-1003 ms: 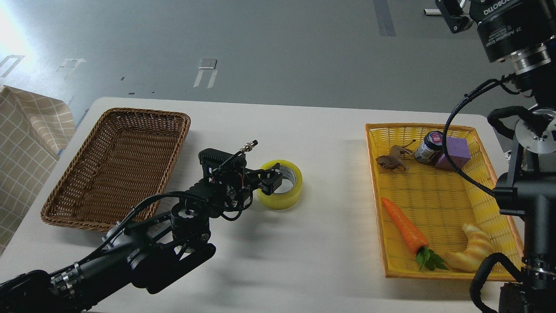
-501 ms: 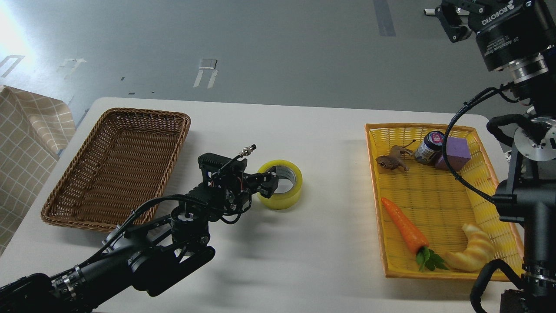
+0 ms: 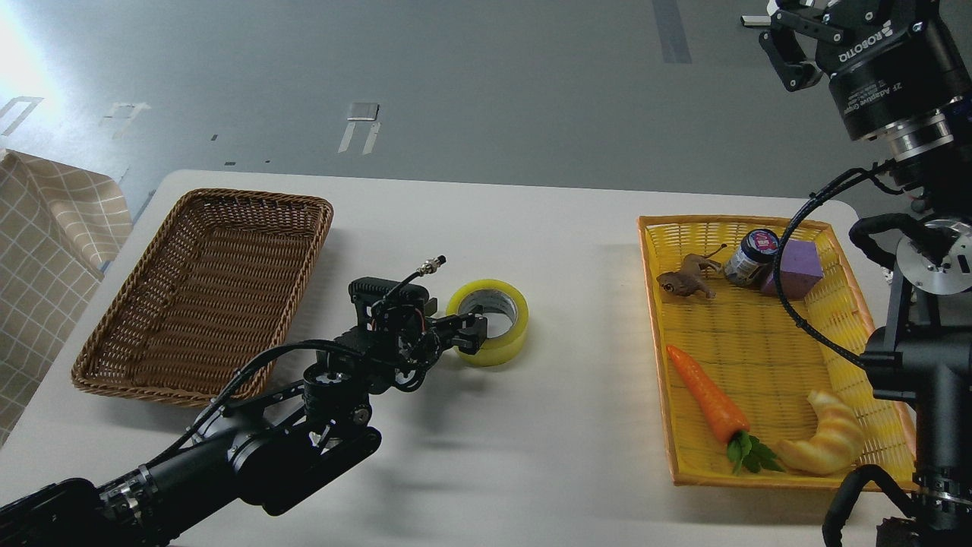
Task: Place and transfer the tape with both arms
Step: 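Grip the tape roll's rim with the left gripper, then lift and carry the tape roll over the wicker basket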
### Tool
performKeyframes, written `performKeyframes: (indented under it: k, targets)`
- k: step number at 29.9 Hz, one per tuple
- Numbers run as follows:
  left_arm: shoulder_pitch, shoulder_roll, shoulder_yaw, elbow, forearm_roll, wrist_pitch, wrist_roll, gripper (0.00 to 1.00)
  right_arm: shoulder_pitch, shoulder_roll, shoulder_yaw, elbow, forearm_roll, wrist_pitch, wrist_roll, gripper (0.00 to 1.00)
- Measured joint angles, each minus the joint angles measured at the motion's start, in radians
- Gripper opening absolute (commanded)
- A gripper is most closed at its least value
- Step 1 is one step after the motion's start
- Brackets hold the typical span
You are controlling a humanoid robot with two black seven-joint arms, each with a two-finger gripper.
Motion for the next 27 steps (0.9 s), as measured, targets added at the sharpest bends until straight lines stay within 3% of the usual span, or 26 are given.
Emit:
performKeyframes:
  k: [7,19,27]
  targets:
    - [-0.009,0.01,0.002,0.0,-0.045,-0.008,0.0,0.0,-0.007,0.0,0.0,0.0,-0.001,0.0,0.0,1.0]
    - [-0.037,0.018,-0.001,-0.013,-0.049,-0.017,-0.005,0.0,-0.016,0.0,0.0,0.0,0.001,0.0,0.001,1.0]
    - [-0.109,0.054,-0.004,-0.048,-0.082,-0.066,-0.002,0.0,-0.03,0.0,-0.001,-0.001,0.0,0.0,0.001,1.0]
